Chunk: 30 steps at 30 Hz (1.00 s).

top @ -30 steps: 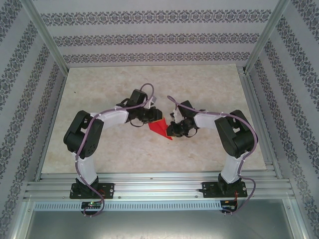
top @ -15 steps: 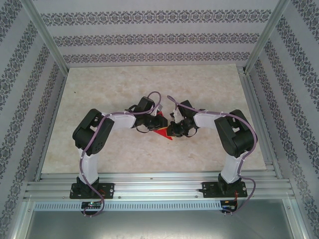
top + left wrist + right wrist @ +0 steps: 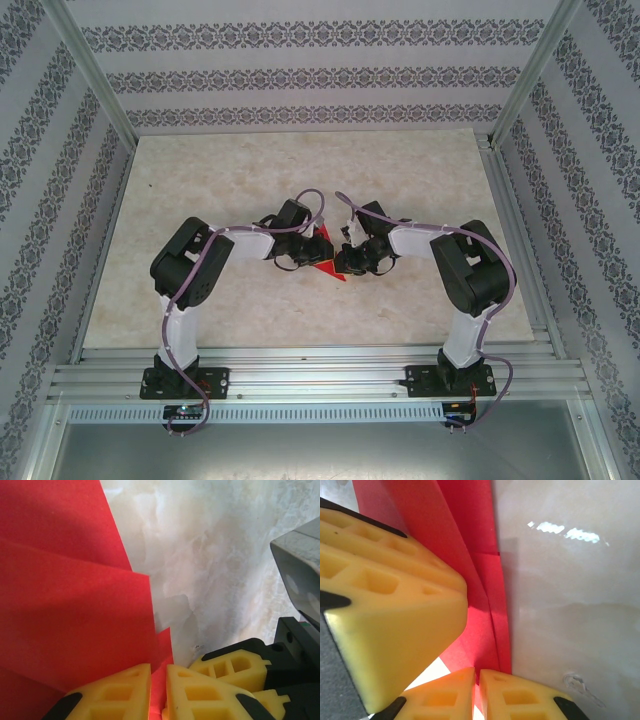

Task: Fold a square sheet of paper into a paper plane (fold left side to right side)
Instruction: Fourth fold the wing at the center of the table.

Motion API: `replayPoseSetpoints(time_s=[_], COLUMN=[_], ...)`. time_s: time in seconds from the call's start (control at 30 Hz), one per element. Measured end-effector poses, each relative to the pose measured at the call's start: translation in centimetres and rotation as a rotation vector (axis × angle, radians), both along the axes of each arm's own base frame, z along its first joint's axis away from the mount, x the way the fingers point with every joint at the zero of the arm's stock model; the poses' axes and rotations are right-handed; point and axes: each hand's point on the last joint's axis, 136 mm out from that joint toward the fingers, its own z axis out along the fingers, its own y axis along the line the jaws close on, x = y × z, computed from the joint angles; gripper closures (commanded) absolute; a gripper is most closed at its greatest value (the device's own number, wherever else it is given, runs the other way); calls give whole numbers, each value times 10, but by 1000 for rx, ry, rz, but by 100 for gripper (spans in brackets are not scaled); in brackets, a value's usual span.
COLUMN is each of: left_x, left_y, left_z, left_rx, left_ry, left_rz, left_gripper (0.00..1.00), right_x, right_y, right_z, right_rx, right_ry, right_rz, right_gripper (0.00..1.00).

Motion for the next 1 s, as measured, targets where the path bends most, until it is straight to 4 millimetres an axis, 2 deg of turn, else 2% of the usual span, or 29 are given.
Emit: replayPoseSetpoints(time_s=[0.23, 0.53, 1.0], left_x=[6, 22, 44], left_y=[4, 22, 28], left_z=[-1, 0, 1], left_rx=[10, 9, 3], left_ry=[-8, -22, 26], left_rz=[-34, -21, -27], left_gripper=[82, 79, 76], right_x=[0, 0, 2], right_y=[4, 8, 12], right_z=[0, -2, -2], right_rx=[-17, -20, -20], right_ry=[-15, -22, -37], right_rz=[11, 21, 29], right_gripper=[86, 86, 86])
